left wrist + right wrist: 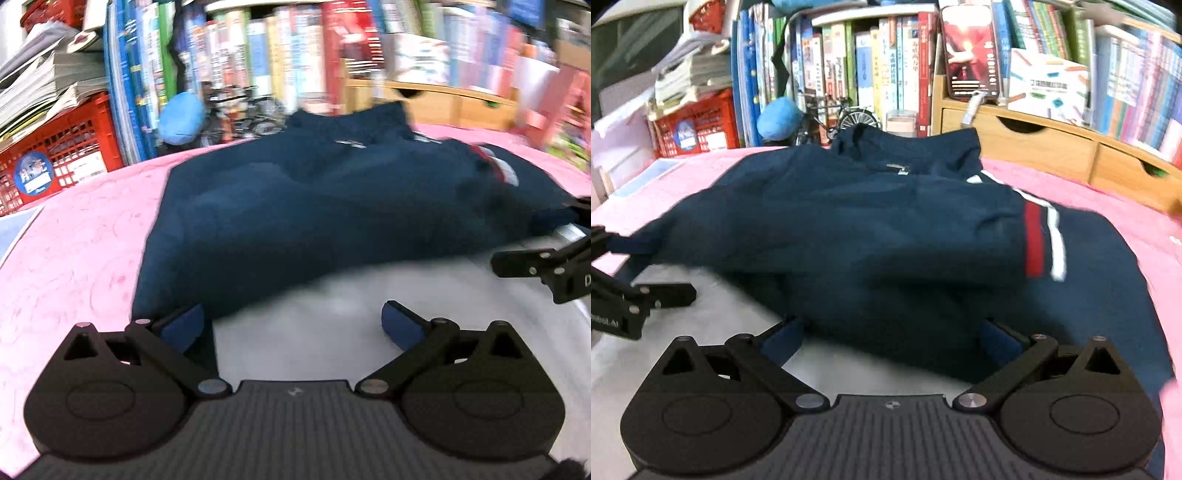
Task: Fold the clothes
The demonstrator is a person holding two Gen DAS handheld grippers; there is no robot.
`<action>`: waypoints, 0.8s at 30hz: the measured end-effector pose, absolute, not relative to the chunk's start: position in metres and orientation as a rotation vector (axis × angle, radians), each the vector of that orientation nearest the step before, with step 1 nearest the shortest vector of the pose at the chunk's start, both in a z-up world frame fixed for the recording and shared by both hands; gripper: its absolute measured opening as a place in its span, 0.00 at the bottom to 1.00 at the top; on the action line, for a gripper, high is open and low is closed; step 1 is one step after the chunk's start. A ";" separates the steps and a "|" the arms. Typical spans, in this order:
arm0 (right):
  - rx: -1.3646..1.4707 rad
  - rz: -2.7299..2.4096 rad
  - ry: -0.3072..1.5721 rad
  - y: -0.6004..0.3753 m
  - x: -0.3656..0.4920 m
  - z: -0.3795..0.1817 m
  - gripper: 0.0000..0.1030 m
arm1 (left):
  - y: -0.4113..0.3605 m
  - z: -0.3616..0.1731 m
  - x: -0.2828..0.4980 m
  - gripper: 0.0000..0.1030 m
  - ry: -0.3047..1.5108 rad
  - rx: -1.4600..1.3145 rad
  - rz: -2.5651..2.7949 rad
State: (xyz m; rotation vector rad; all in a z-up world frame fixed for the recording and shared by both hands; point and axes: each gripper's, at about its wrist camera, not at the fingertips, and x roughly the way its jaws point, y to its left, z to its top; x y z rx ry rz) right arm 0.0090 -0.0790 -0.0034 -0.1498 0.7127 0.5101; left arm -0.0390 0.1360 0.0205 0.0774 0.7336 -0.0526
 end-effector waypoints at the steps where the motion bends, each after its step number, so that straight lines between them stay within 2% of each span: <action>1: -0.143 0.531 0.708 -0.083 -0.004 -0.001 1.00 | 0.131 0.023 -0.054 1.00 0.725 0.097 -0.081; 7: -0.228 0.626 0.644 -0.095 -0.105 0.008 1.00 | 0.105 0.025 -0.146 1.00 0.665 0.234 -0.193; 11: -0.287 0.650 0.592 -0.102 -0.159 0.007 1.00 | 0.108 0.021 -0.190 1.00 0.647 0.216 -0.197; 18: -0.142 0.535 0.598 -0.170 -0.203 -0.001 1.00 | 0.136 0.016 -0.237 1.00 0.642 0.058 -0.130; 24: -0.132 0.384 0.570 -0.230 -0.243 0.000 1.00 | 0.141 0.017 -0.272 1.00 0.633 0.070 -0.057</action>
